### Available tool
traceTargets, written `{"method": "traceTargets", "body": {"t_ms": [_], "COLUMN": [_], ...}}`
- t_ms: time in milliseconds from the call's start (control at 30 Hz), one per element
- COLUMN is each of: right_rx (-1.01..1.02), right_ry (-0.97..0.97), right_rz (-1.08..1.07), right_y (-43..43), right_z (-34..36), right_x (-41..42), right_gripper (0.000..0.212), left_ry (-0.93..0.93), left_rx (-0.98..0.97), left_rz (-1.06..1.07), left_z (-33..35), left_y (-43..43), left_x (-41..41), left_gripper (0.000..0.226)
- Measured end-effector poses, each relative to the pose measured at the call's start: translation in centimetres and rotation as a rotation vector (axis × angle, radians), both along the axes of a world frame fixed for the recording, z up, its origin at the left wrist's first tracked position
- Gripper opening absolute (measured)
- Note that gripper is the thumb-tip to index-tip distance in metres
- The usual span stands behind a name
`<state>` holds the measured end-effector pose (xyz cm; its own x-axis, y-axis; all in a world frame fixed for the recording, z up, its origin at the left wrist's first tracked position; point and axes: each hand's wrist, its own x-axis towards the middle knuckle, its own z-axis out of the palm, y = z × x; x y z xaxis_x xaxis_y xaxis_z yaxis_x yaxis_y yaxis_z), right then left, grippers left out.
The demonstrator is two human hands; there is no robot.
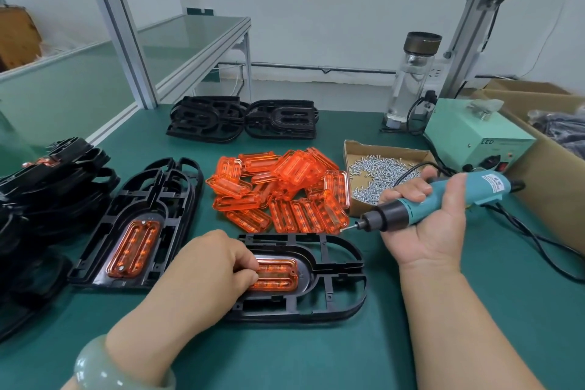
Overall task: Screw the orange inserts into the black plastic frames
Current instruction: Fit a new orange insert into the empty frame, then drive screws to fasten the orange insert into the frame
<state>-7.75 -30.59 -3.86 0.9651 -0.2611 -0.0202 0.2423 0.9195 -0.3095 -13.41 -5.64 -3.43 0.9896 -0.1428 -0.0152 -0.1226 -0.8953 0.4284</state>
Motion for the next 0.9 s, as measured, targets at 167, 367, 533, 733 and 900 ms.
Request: {"method": "traceTargets", "body": {"t_ms": [167, 367, 533, 733, 900], "right_rx": [0.005, 0.012, 0.004, -0.003, 0.000], "right_ry": [0.009, 0.017, 0.002, -0.009, -0.010], "right_rz": [-0.003, 0.006, 0.029, 0.024, 0.012], "right_y": [0.1, 0.3, 0.4, 0.2, 0.0], "right_z": [0.2, 0.3, 0.3, 0.3, 0.2], "right_x": [-0.2, -0.2, -0.1, 0.2, 0.4], "right_gripper": [0.028, 0.028, 0.029, 0.030, 0.030], "left_ry": [0.037, -0.123, -0.214, -0.251, -0.069], "left_rx": [0.019, -0.123, -0.159, -0.003, 0.292], "left_rz": [-0.011, -0.015, -0.158, -0.297, -0.475], "left_z": [0.3, 1.9, 3.8, 3.9, 3.0], "left_y": [0.0, -2.1, -7.2, -12.9, -15.3], "left_x": [0.2, 1.7, 5.6, 10.8, 13.6], "left_gripper": [0.009, 0.027, 0.030, 0.039, 0.041]}}
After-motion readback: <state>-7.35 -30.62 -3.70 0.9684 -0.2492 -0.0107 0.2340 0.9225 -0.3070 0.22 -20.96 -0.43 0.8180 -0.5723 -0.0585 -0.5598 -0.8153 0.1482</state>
